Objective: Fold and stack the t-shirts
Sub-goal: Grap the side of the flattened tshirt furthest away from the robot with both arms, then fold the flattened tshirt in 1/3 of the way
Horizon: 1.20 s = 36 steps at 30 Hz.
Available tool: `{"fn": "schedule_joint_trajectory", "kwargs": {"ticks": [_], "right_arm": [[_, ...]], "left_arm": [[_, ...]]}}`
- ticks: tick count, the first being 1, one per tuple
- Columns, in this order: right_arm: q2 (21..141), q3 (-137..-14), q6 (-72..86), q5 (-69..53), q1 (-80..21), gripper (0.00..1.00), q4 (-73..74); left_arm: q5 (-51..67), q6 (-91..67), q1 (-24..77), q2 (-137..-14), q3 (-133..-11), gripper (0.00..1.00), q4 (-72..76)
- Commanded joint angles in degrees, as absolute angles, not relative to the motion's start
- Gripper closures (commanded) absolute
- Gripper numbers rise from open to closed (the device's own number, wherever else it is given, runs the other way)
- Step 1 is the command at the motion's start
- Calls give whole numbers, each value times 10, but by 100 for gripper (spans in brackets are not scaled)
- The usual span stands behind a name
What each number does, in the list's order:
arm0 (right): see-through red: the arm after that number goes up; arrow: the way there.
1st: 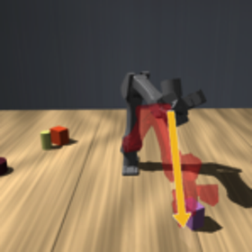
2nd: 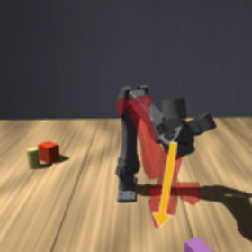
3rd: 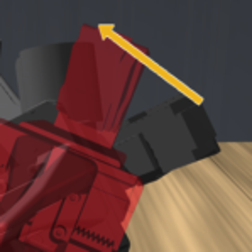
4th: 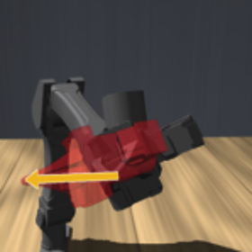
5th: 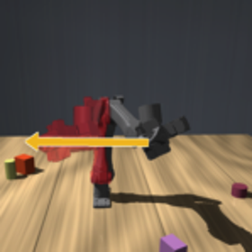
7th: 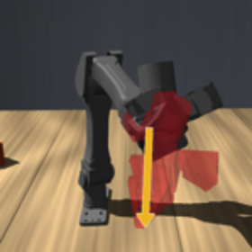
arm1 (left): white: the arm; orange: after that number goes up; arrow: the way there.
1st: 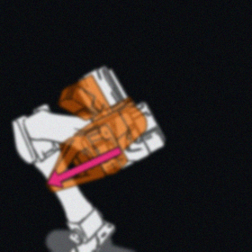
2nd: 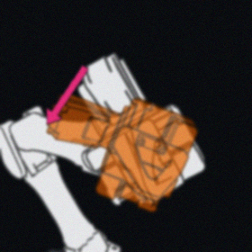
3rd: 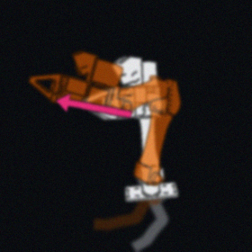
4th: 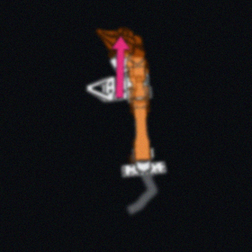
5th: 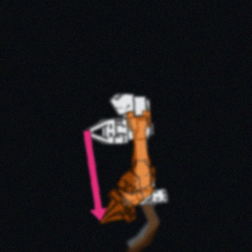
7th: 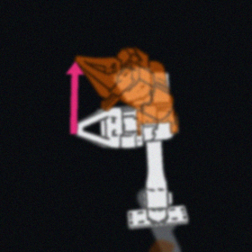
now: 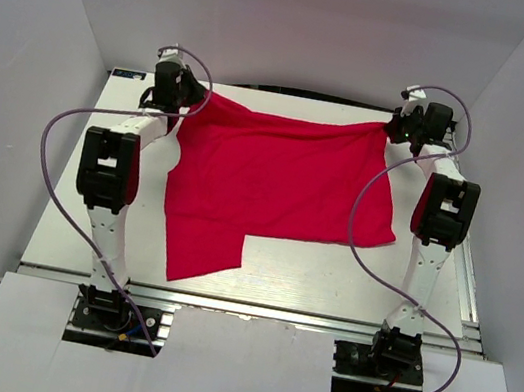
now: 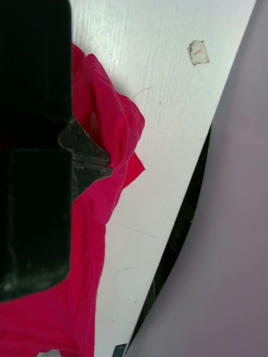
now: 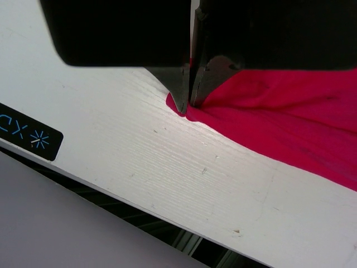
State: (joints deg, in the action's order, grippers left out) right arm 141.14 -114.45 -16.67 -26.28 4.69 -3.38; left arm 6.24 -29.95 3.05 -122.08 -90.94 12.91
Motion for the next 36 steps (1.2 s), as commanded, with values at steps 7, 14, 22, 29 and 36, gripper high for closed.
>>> {"fn": "schedule_joint_trajectory", "kwargs": {"ticks": [7,14,22,29,36], "right_arm": [[1370,-1110,-147,-314,54,100,-105],[1364,-1105,-143,-322,59,100,-106],[1359,-1106,-134,-330,63,100,-110],[1355,-1103,-127,-342,66,100,-111],[1354,-1099,-131,-337,69,100,-107]], "left_arm": [[91,-286,26,-1079,-803,100,179],[116,-296,26,-1029,-747,100,186],[142,-323,26,-1010,-687,100,185],[150,-329,27,-1012,-663,100,185],[147,-328,27,-992,-635,100,184]]}}
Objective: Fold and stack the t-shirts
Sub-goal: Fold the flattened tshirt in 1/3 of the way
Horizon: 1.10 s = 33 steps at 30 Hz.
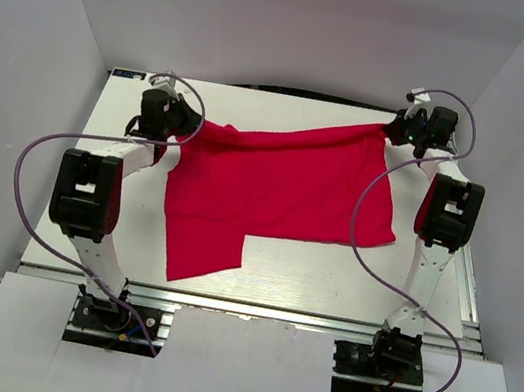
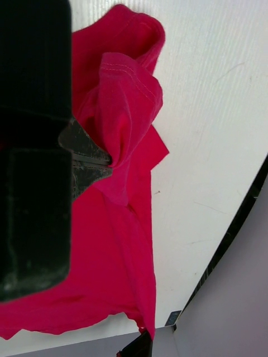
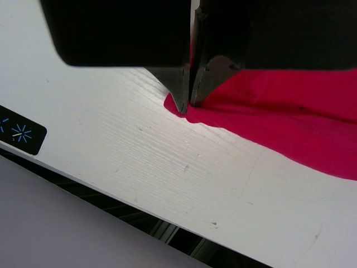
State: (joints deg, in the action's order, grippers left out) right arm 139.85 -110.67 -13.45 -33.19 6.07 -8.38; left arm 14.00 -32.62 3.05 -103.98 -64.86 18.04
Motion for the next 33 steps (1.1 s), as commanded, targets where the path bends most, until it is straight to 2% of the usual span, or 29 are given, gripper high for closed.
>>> {"fn": "schedule_joint_trajectory", "kwargs": {"ticks": [1,13,23,33], "right_arm": [[1352,-1096,-131,-345,70,100,-108],[1321,-1044,-116,-435,95,100,-150],[1303,-1011,-162,-460,104,100,-88],[1307,-1007,-193,-455,104,100,-34]], "left_arm": [[146,-328,27,-991,-632,100,184],[129,-326,26,-941,-596,100,181],[128,-328,26,-905,-557,100,170],[138,-325,26,-929,-549,100,165]]}}
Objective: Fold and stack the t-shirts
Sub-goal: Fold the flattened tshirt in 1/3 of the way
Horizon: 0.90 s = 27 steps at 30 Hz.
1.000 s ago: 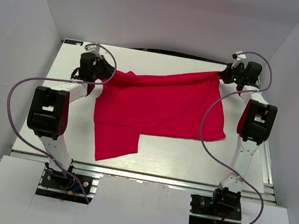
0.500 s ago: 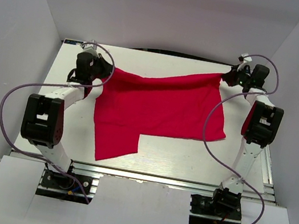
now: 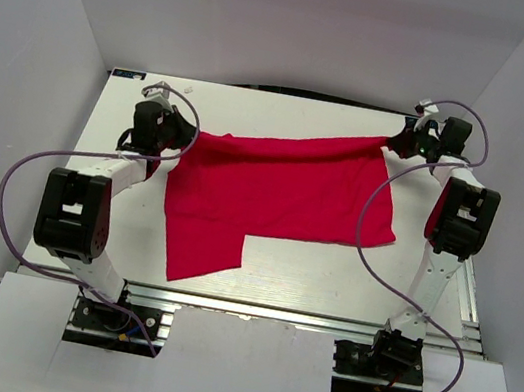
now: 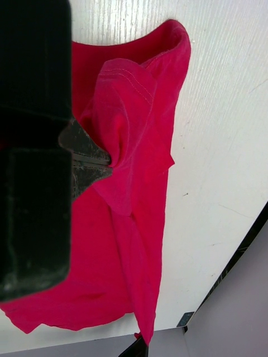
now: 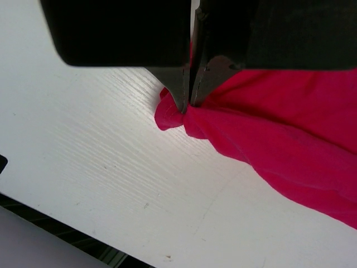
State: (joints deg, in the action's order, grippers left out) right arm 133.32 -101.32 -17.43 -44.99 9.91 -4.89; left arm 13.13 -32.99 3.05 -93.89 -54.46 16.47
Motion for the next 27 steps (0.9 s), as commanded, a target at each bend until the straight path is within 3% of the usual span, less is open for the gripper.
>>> {"fn": "schedule_joint_trajectory", "kwargs": {"ticks": [1,12,27], "right_arm": [[1309,-1008,-194,-454,104,100,-28],[1303,-1000,-209,-453,107,100,-9],[1355,-1111,-266,-454,101,100,134]], "left_arm": [[139,-325,26,-932,-551,100,163],[143,-315,26,-933,-545,100,142],[134,-310,26,-955,-577,100,128]]}}
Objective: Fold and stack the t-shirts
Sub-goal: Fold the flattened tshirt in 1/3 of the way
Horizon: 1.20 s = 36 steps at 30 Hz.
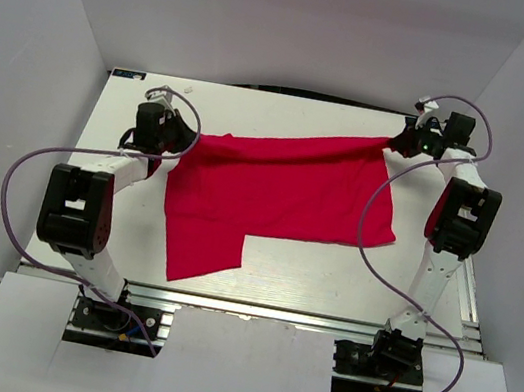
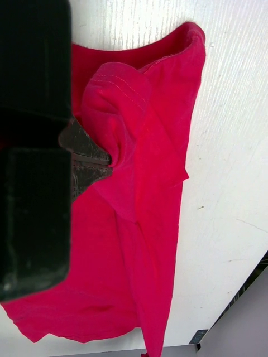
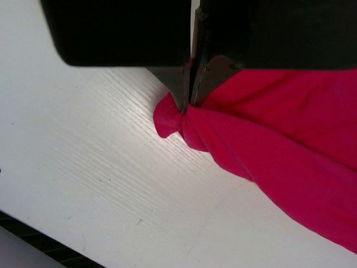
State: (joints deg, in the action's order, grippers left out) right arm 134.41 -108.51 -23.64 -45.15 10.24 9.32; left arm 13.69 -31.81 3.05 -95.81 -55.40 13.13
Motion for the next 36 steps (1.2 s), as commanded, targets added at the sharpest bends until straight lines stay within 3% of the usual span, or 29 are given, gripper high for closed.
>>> {"fn": "schedule_joint_trajectory", "kwargs": {"ticks": [1,20,36], "right_arm": [[1355,-1113,-268,-454,100,100,142],[1344,-1108,-368,-410,76,100,250],[1300,-1039,-395,-325,76,100,171]], "left_arm": [[134,-310,26,-955,-577,100,128],[133,-309,26,-950,-588,100,125],[126,-296,14,-933,-585,100,114]]}}
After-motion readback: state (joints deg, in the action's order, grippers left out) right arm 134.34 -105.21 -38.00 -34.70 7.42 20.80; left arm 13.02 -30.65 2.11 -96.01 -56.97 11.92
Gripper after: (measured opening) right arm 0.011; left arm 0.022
